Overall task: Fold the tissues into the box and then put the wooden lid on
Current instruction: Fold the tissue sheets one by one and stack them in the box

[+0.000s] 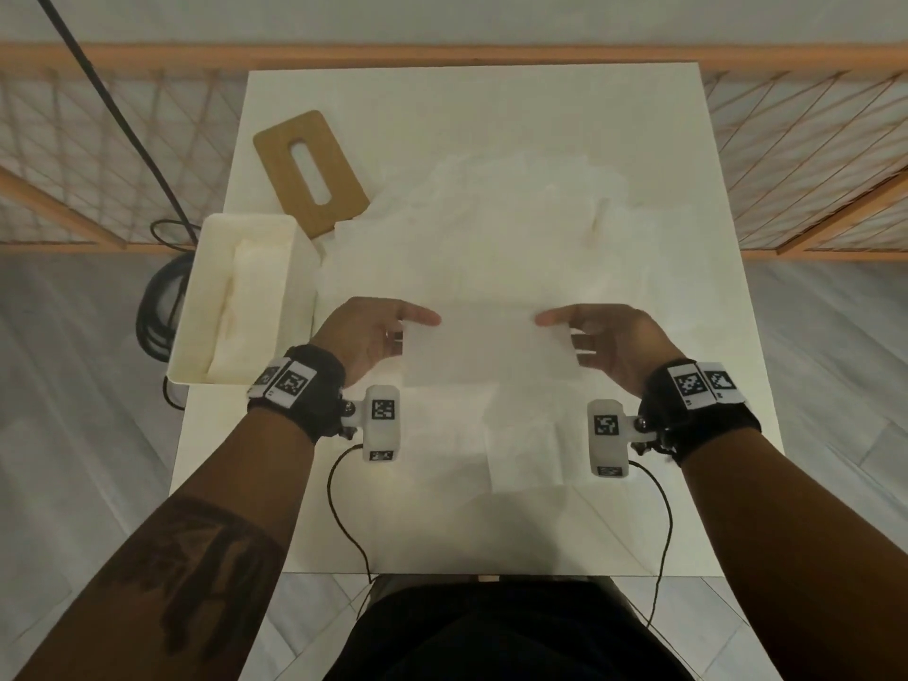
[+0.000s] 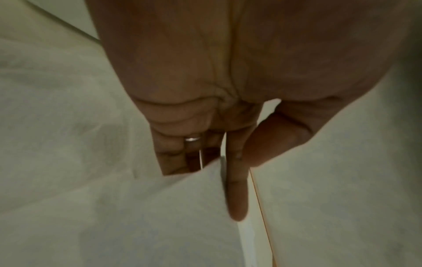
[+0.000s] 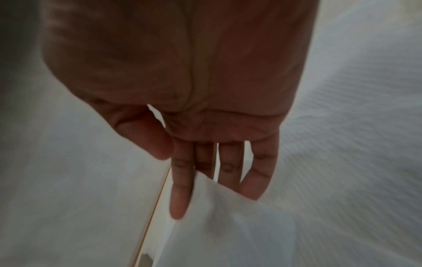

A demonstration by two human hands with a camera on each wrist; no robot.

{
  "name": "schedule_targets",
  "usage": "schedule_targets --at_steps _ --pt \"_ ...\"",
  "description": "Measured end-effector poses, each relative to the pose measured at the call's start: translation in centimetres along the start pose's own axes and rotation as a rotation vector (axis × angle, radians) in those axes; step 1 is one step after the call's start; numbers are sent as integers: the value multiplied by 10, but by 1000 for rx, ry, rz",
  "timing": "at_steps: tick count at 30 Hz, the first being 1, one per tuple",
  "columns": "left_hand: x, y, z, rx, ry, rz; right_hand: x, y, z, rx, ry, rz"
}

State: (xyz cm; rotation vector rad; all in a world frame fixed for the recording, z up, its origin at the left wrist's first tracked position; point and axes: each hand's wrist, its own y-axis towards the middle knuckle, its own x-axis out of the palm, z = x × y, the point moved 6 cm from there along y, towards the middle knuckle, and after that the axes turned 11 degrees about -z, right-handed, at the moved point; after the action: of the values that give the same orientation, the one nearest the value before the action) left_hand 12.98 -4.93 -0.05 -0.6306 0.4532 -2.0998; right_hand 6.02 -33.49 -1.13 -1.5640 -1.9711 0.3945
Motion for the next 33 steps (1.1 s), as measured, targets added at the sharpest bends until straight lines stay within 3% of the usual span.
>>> schedule_targets --at_steps 2,5,11,16,21,24,27,30,33 --pt "2 -5 -9 -12 60 56 5 -6 9 21 -27 34" --pt "-6 -10 -23 25 466 201 9 -11 18 -8 -341 126" --pt "3 -14 -47 -23 748 284 13 -4 39 34 -635 241" --pt "12 -8 -49 20 776 295 15 3 39 30 -793 320" --pt "19 5 -53 -17 1057 192 23 14 37 139 -1060 257" --pt "20 9 -48 -54 1138 206 12 18 18 114 -926 439" --pt "23 12 -45 -57 1178 193 -7 28 -2 201 -679 620" --pt "26 15 -43 -70 1208 193 -29 41 -10 328 -465 711" --pt "26 18 -40 -84 1231 196 -44 48 -18 346 -358 731"
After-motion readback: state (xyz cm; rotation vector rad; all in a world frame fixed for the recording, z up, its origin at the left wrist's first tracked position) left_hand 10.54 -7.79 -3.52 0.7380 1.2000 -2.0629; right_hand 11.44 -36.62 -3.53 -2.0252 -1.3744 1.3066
